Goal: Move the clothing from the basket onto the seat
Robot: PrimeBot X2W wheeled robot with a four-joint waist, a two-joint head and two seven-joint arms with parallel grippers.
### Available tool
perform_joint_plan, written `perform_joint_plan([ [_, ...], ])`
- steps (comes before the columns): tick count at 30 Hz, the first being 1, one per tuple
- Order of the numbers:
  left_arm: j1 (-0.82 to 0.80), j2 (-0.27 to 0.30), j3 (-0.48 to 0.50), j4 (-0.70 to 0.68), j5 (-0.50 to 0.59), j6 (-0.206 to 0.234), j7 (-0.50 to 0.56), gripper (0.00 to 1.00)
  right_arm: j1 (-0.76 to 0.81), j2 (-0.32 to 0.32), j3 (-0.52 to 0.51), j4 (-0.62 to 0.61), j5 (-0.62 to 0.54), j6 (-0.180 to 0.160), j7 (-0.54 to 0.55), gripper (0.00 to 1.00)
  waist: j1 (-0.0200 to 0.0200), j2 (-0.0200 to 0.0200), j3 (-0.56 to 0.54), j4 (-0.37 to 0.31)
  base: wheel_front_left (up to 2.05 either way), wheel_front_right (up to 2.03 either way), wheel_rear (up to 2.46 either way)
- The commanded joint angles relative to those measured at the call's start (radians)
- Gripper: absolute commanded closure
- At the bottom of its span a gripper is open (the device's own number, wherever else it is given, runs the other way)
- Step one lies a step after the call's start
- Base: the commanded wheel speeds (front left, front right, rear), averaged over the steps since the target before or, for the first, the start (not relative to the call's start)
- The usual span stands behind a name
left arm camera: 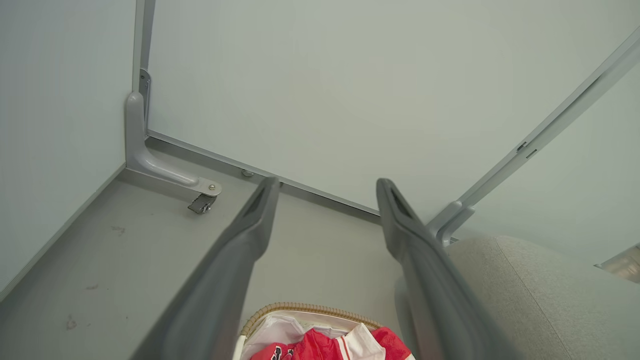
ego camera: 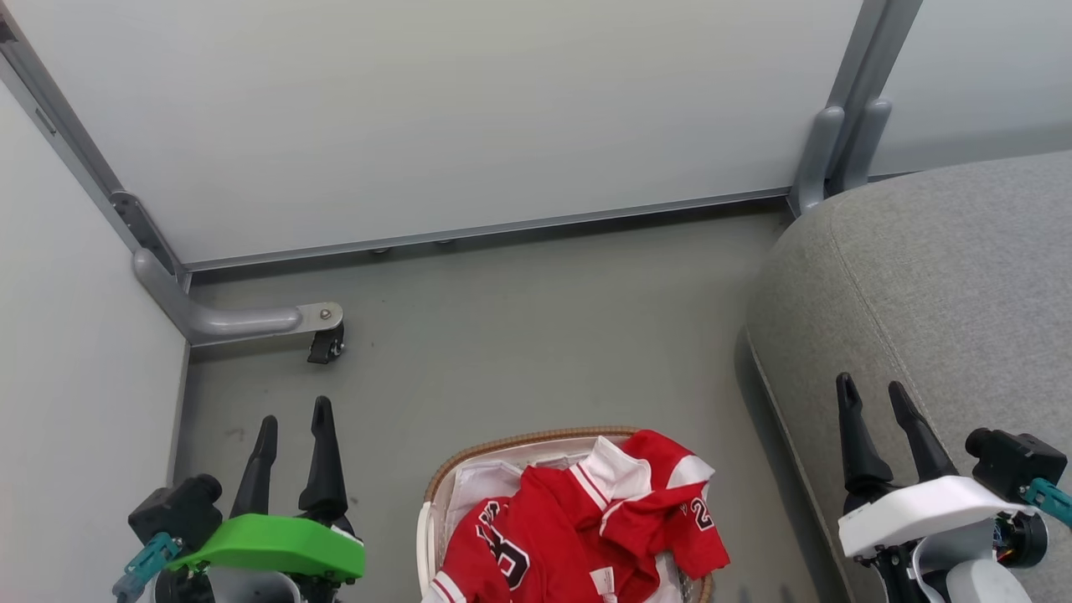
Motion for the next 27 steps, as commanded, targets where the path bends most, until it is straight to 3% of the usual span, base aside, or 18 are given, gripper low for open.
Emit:
perform_joint_plan([
  [1,0.005,0.007,-0.003,-0.002,0.027,0.006,-0.01,0.0,0.004,-0.007,0.002,-0.012,-0.027,0.0,-0.01,0.0,0.0,0.0,0.0,0.001,0.0,0.0,0.0],
  [27,0.018,0.009,-0.036,0.057,0.191,0.016,-0.065,0.0,0.02,-0.01,0.011,-0.014,-0.257,0.0,-0.066,0.0,0.0,0.0,0.006,0.012,0.0,0.0,0.0],
])
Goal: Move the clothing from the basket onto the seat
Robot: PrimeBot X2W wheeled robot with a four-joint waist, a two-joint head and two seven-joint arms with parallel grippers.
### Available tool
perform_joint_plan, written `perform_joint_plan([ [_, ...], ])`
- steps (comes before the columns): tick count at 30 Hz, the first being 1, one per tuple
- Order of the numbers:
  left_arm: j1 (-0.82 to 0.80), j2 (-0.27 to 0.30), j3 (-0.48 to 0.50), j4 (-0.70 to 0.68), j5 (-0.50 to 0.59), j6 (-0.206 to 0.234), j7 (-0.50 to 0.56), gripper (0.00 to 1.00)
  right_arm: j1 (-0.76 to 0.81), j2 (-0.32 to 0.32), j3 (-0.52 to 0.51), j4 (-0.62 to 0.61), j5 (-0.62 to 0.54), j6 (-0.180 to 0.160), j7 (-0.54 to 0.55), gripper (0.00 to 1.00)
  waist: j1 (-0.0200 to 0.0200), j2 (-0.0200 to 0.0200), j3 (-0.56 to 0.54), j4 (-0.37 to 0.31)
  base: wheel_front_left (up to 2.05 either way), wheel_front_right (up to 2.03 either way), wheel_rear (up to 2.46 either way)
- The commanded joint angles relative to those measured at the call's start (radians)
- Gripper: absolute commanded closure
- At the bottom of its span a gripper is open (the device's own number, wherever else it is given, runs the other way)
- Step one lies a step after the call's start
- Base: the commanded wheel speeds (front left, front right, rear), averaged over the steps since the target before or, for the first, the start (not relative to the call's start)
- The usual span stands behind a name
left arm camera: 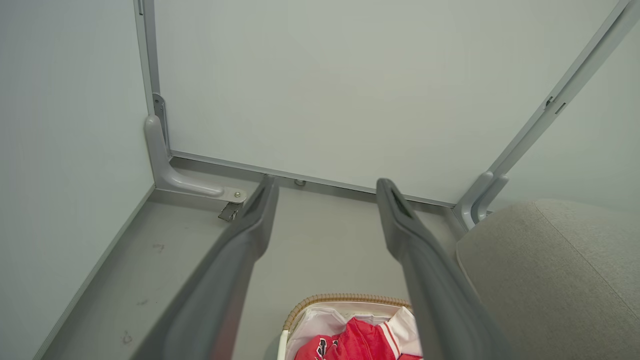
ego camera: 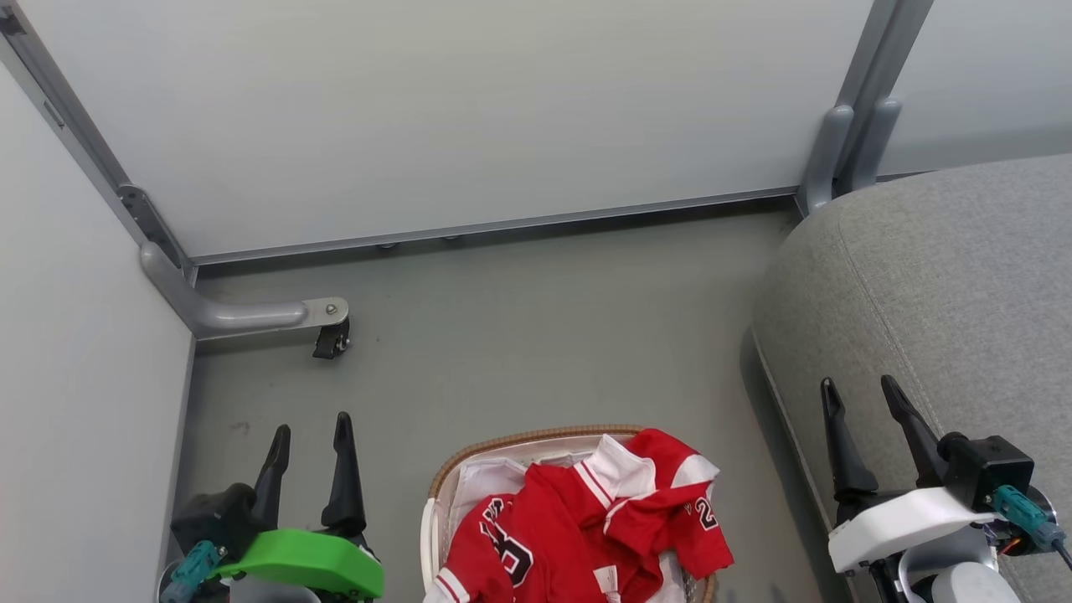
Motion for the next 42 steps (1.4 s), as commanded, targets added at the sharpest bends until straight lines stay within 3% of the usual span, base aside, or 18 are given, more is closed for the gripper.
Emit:
perform_joint_plan([
  [1,0.015,0.007,-0.003,0.002,0.021,0.002,-0.009,0.0,0.012,-0.006,0.0,-0.005,-0.021,0.0,-0.008,0.0,0.0,0.0,0.0,0.001,0.0,0.0,0.0],
  [17,0.028,0.008,-0.024,0.028,0.114,0.008,-0.041,0.0,0.031,-0.008,0.01,-0.01,-0.14,0.0,-0.039,0.0,0.0,0.0,-0.003,0.007,0.0,0.0,0.0],
  [42,0.023,0.008,-0.024,0.042,0.102,0.001,-0.038,0.0,0.03,-0.008,0.009,-0.01,-0.135,0.0,-0.04,0.0,0.0,0.0,-0.001,0.006,0.0,0.0,0.0],
])
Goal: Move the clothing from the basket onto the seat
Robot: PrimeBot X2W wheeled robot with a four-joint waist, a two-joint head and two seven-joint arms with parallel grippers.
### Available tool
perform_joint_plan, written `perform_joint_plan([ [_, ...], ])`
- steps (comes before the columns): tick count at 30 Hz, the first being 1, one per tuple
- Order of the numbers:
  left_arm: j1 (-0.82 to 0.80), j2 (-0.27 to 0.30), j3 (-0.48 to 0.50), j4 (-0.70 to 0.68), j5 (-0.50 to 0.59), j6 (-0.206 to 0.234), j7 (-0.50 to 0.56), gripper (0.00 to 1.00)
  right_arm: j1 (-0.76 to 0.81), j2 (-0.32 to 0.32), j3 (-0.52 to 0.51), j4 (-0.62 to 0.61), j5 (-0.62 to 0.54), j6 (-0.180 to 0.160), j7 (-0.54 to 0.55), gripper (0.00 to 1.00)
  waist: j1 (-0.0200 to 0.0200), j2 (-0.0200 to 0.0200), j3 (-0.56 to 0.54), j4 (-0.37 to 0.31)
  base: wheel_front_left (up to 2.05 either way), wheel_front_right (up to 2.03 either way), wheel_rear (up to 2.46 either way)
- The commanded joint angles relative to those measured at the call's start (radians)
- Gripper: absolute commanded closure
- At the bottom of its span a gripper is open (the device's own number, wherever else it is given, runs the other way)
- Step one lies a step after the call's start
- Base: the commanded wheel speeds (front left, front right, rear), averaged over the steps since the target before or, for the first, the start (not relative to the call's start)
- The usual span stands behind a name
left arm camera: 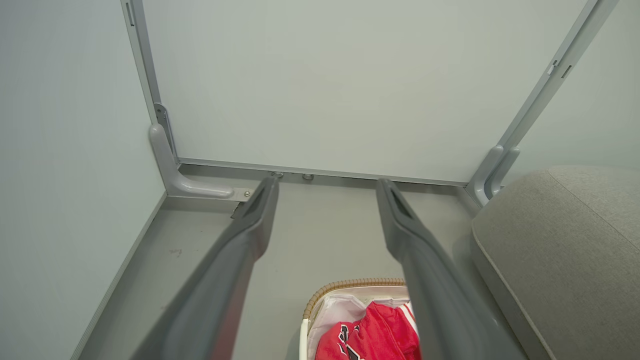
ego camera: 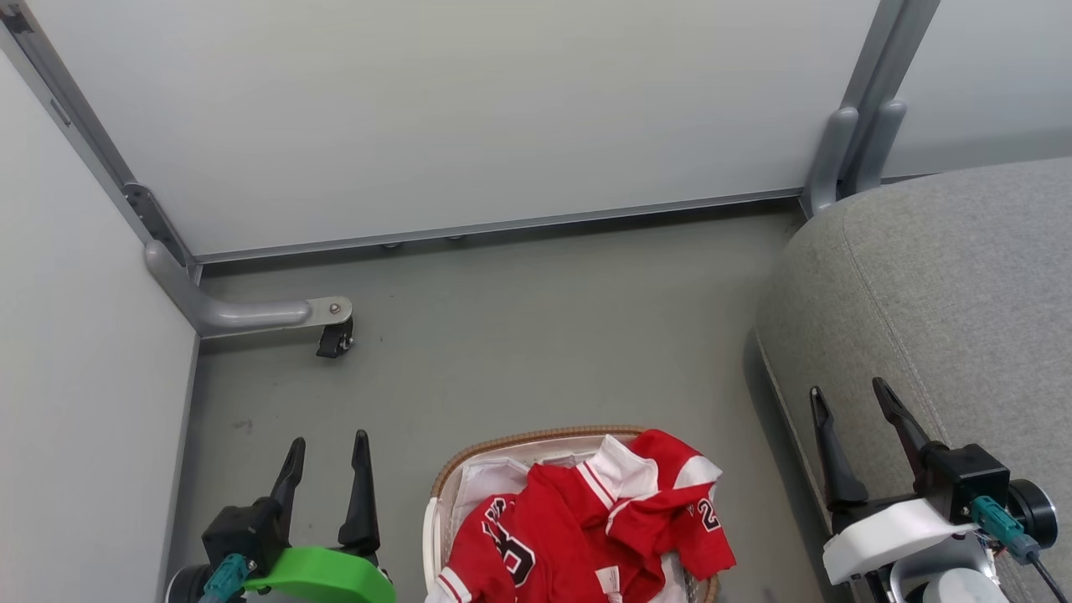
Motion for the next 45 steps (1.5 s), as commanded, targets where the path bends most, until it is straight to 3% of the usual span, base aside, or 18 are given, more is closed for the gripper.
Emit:
perform_joint_plan([
  [1,0.011,0.007,0.002,0.001,-0.005,-0.002,-0.001,0.0,0.014,-0.006,-0.001,-0.004,0.002,0.0,-0.005,0.0,0.0,0.0,0.001,-0.001,0.0,0.0,0.0],
  [15,-0.008,0.006,-0.031,0.012,0.011,-0.01,-0.001,0.0,-0.007,-0.006,0.0,-0.014,0.004,0.0,-0.005,0.0,0.0,0.0,0.041,-0.009,0.0,0.0,0.0],
  [27,-0.161,0.006,-0.13,0.057,0.043,-0.021,-0.001,0.0,-0.126,-0.005,0.022,-0.045,-0.012,0.0,-0.005,0.0,0.0,0.0,0.282,-0.091,0.0,0.0,0.0],
  [40,-0.436,0.007,-0.242,0.457,0.131,-0.03,0.0,0.0,-0.281,-0.005,0.048,-0.057,0.045,0.0,-0.005,0.0,0.0,0.0,0.577,-0.204,0.0,0.0,0.0],
  [45,-0.534,0.014,-0.24,0.615,0.16,-0.01,0.0,0.0,-0.32,-0.004,0.076,-0.071,0.05,0.0,-0.005,0.0,0.0,0.0,0.66,-0.251,0.0,0.0,0.0],
])
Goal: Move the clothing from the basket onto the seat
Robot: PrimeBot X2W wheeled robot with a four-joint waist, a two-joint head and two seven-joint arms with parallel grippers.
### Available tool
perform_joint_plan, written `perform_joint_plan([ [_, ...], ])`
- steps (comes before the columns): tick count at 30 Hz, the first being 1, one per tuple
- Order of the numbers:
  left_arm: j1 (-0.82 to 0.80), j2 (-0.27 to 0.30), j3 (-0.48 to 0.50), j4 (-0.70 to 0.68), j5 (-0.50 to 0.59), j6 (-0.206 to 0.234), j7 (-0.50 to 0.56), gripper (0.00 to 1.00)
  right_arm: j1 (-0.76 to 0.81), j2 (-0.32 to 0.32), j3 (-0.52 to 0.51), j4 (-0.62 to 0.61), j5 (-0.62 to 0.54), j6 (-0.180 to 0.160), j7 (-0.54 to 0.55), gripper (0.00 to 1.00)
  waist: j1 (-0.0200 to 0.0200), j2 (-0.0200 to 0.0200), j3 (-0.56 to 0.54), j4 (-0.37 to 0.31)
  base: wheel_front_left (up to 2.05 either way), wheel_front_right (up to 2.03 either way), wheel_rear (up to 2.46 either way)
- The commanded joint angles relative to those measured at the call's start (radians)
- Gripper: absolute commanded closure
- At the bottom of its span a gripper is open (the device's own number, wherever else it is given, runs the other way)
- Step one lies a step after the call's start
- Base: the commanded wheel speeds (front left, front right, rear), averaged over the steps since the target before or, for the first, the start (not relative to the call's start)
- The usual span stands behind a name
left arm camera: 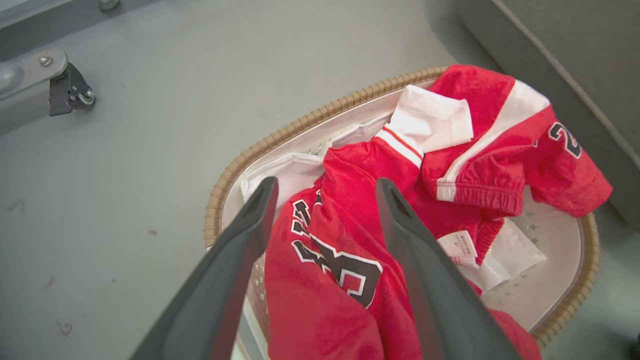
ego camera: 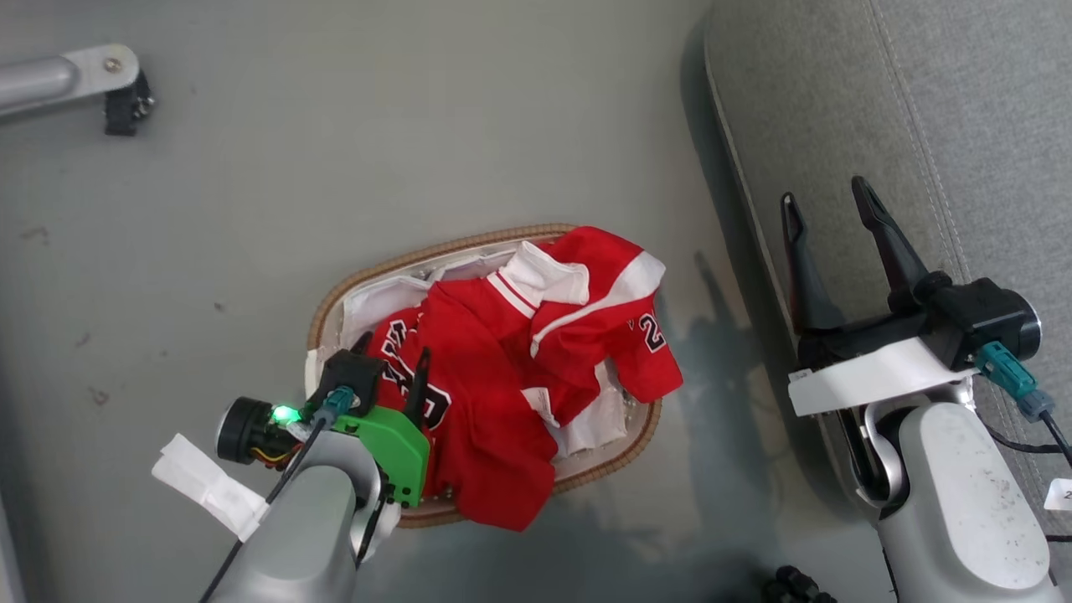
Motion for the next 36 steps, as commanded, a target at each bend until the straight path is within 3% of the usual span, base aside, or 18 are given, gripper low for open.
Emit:
perform_joint_plan([
  [1,-0.036,0.015,0.0,0.027,0.013,0.01,0.0,0.0,-0.017,-0.002,0.008,-0.005,0.007,-0.001,-0.005,0.0,-0.0001,0.0,0.135,-0.101,0.0,0.0,0.0],
  [15,-0.185,0.045,-0.029,0.301,0.051,0.069,0.008,0.0,-0.049,-0.002,0.086,-0.022,0.052,-0.001,-0.005,0.0,-0.0001,0.0,0.221,-0.172,0.0,0.0,0.0],
  [31,-0.21,0.053,-0.021,0.366,0.008,0.096,0.113,0.0,-0.056,-0.002,0.128,-0.027,0.074,-0.001,-0.005,0.0,-0.0001,0.0,0.237,-0.212,0.0,0.0,0.0],
  [32,-0.208,0.054,-0.022,0.367,0.006,0.096,0.128,0.05,-0.055,-0.002,0.131,-0.027,0.076,-0.001,-0.005,0.0,-0.0001,0.0,0.236,-0.215,0.0,0.0,0.0],
  [35,-0.203,0.056,-0.031,0.368,0.007,0.095,0.162,0.59,-0.05,-0.002,0.133,-0.028,0.076,-0.001,-0.005,0.0,-0.0001,0.0,0.234,-0.218,0.0,0.0,0.0],
  [36,-0.201,0.056,-0.033,0.369,0.005,0.093,0.164,0.71,-0.047,-0.002,0.132,-0.027,0.076,-0.001,-0.005,0.0,-0.0001,0.0,0.233,-0.218,0.0,0.0,0.0],
])
